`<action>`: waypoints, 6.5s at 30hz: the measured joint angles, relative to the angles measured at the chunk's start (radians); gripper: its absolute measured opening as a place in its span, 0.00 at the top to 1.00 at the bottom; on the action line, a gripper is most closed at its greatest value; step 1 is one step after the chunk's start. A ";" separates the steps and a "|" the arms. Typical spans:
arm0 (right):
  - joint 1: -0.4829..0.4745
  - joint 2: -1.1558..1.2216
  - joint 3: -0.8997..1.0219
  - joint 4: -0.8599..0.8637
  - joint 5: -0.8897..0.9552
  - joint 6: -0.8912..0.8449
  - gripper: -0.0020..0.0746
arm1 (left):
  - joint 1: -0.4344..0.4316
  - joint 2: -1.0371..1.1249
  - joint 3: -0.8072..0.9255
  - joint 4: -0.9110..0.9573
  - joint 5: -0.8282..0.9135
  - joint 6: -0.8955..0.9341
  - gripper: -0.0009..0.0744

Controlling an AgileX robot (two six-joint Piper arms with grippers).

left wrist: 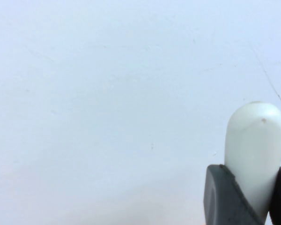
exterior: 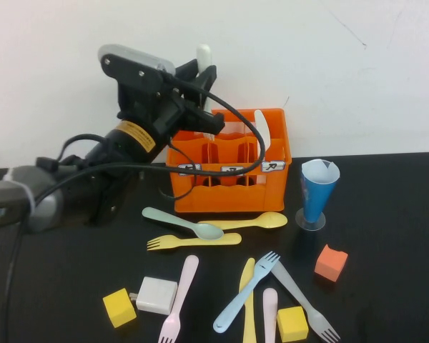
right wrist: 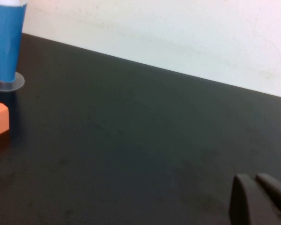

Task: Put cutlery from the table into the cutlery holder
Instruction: Place the fork on the box, then pick up the fork, then place the fork on the box

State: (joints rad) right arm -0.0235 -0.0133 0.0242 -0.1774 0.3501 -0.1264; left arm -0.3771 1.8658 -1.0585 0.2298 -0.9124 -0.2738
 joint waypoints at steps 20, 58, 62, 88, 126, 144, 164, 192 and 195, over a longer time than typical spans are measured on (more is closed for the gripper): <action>0.000 0.000 0.000 0.000 0.000 0.000 0.98 | -0.019 0.212 -0.121 0.056 -0.004 -0.075 0.75; 0.000 0.000 0.000 0.000 0.000 0.000 0.98 | -0.366 -0.218 -0.080 -0.261 1.517 0.259 0.99; 0.000 0.000 0.000 0.000 0.000 0.000 0.98 | -0.366 -0.120 -0.179 -0.328 1.702 0.360 0.99; 0.000 0.000 0.000 0.000 0.000 0.000 0.98 | -0.324 0.292 -0.410 -0.254 1.661 0.369 0.47; 0.000 0.000 0.000 0.000 0.000 0.000 0.98 | -0.329 0.353 -0.426 -0.188 1.671 0.266 0.64; 0.000 0.000 0.000 0.000 0.000 0.000 0.98 | -0.321 0.354 -0.426 -0.201 1.674 0.264 0.77; 0.000 0.000 0.000 0.000 0.000 0.000 0.98 | -0.306 -0.066 -0.108 -0.144 1.201 0.199 0.85; 0.000 0.000 0.000 0.000 0.000 0.000 0.98 | -0.105 0.175 -0.092 -0.127 0.095 0.006 0.85; 0.000 0.000 0.000 0.000 0.000 0.000 0.98 | -0.096 0.221 -0.129 -0.127 0.091 0.008 0.83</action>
State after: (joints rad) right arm -0.0235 -0.0133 0.0242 -0.1774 0.3501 -0.1264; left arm -0.4733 2.0871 -1.1878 0.1032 -0.8213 -0.2656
